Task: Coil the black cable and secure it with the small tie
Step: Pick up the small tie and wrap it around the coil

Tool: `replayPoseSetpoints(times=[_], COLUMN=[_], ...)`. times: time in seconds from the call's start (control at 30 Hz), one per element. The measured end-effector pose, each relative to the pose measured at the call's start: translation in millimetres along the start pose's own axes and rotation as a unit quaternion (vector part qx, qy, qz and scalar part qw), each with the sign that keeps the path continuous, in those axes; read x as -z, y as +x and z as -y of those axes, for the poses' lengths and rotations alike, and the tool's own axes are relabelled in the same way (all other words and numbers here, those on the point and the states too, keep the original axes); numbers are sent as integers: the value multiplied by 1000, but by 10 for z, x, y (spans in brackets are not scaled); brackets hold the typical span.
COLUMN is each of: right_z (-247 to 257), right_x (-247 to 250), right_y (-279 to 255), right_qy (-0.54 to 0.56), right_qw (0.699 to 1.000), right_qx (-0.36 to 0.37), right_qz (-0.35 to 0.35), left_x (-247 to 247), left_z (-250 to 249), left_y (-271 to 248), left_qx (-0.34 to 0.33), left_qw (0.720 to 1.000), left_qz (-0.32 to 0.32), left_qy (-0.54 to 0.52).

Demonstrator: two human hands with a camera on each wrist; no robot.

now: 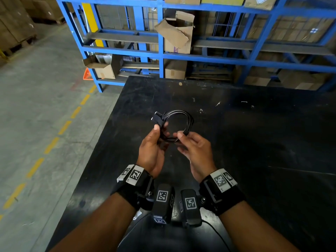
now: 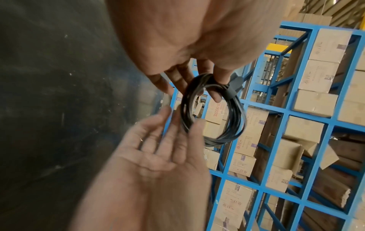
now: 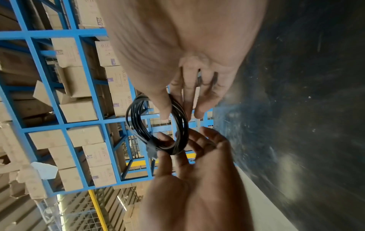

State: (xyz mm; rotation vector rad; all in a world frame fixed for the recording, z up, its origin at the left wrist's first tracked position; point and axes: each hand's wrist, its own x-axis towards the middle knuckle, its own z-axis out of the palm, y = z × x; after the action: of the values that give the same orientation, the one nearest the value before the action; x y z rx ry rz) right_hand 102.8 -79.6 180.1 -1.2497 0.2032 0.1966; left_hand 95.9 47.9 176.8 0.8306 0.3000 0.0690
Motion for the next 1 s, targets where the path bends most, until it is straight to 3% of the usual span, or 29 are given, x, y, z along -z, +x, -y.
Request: replayPoseSetpoints(times=[0.13, 0.3, 0.4, 0.5, 0.6, 0.7, 0.83, 1.0], right_z=[174, 285, 245, 236, 194, 68, -195, -536], right_x=[20, 187, 284, 270, 213, 134, -51, -278], right_y=[56, 204, 268, 263, 260, 240, 171, 79], right_qy=[-8, -195, -340, -412, -435, -386, -373, -326], right_qw=[998, 968, 918, 878, 861, 894, 899, 915], right_qx=[57, 152, 165, 143, 111, 87, 90, 87], right_qz=[-15, 29, 119, 196, 238, 211, 213, 222], left_x=[167, 411, 420, 375, 465, 658, 941, 1375], left_z=[57, -87, -237, -278, -243, -213, -231, -283], left_y=[-100, 5, 89, 97, 56, -27, -173, -387], left_qx=[34, -16, -66, -74, -72, -81, -71, -55], left_qw=[992, 980, 947, 892, 864, 872, 886, 928], left_qz=[29, -10, 71, 180, 192, 151, 94, -17], left_qy=[114, 199, 305, 408, 459, 458, 449, 368])
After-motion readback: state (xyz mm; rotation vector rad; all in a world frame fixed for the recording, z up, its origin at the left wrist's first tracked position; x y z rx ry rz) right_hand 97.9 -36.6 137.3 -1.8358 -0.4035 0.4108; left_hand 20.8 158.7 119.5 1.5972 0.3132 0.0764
